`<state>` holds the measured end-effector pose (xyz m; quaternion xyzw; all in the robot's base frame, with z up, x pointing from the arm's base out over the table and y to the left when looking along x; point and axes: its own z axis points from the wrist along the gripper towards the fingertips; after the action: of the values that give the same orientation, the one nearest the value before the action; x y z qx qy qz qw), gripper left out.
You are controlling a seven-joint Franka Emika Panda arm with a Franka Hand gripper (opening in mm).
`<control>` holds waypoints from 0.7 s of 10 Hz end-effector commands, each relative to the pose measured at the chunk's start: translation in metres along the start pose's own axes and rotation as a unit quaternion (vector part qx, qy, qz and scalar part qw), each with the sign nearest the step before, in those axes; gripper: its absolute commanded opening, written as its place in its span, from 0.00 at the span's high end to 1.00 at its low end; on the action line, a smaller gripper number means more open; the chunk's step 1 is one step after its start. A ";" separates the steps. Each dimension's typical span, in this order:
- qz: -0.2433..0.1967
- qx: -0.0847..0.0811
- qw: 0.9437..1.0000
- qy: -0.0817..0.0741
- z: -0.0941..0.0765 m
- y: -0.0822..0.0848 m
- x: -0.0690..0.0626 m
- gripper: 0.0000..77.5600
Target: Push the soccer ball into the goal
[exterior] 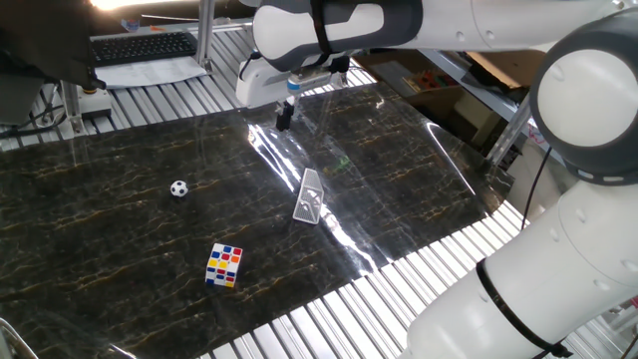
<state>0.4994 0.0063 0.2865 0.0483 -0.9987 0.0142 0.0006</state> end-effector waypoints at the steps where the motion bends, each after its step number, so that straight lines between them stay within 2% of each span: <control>1: 0.004 -0.002 1.000 -0.012 0.003 0.001 -0.001 1.00; 7: -0.011 -0.001 1.000 -0.015 0.002 0.003 -0.001 1.00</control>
<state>0.4995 0.0093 0.2830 0.0584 -0.9982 0.0129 -0.0107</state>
